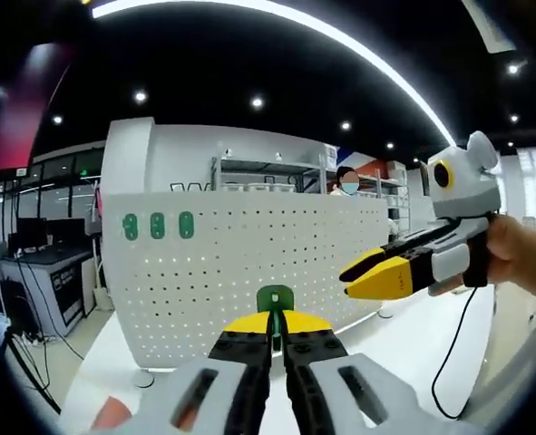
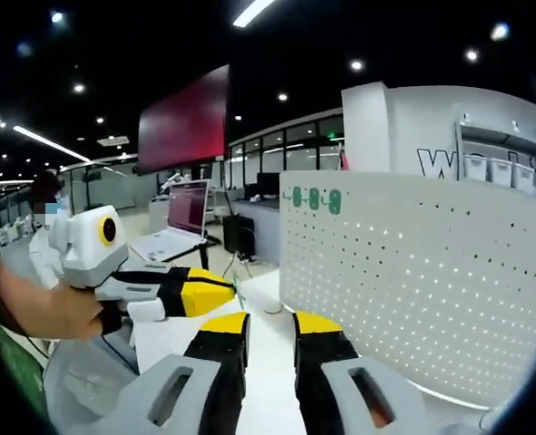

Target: Insert the hook assembly into the mounting plate slot until the hook locks in place.

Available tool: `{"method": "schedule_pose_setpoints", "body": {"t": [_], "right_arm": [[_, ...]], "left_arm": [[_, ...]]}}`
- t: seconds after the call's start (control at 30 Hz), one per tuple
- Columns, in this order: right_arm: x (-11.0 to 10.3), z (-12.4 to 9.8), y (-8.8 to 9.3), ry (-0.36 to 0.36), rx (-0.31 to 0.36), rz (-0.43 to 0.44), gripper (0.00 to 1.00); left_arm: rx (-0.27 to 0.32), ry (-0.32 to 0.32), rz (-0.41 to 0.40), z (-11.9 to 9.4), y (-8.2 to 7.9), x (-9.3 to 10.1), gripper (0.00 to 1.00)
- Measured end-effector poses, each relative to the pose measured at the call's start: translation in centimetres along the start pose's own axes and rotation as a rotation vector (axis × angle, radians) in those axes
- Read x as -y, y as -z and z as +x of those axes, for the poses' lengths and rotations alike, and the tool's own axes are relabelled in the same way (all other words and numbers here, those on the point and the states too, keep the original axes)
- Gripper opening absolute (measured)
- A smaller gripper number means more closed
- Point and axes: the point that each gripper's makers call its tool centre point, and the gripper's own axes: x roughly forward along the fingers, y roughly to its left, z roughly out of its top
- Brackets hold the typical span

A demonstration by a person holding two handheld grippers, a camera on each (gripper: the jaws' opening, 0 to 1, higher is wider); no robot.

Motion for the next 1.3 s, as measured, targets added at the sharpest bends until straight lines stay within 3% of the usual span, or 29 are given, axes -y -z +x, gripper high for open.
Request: {"method": "schedule_pose_setpoints", "body": {"t": [0.33,0.9,1.3], "right_arm": [[2.1,-2.5,0.7,0.053,0.02,0.043,0.2],[-1.8,1.8,-1.4,-0.061,0.034,-0.102,0.12],[-2.5,2.9,-1.5,-0.076,0.032,-0.175,0.03]], "left_arm": [[0.003,-0.014,-0.012,0.3,-0.7,-0.6,0.03],[0.01,0.033,-0.021,0.8,-2.3,1.6,0.03],[0.013,0.053,-0.044,0.6,-2.5,2.6,0.03]]}}
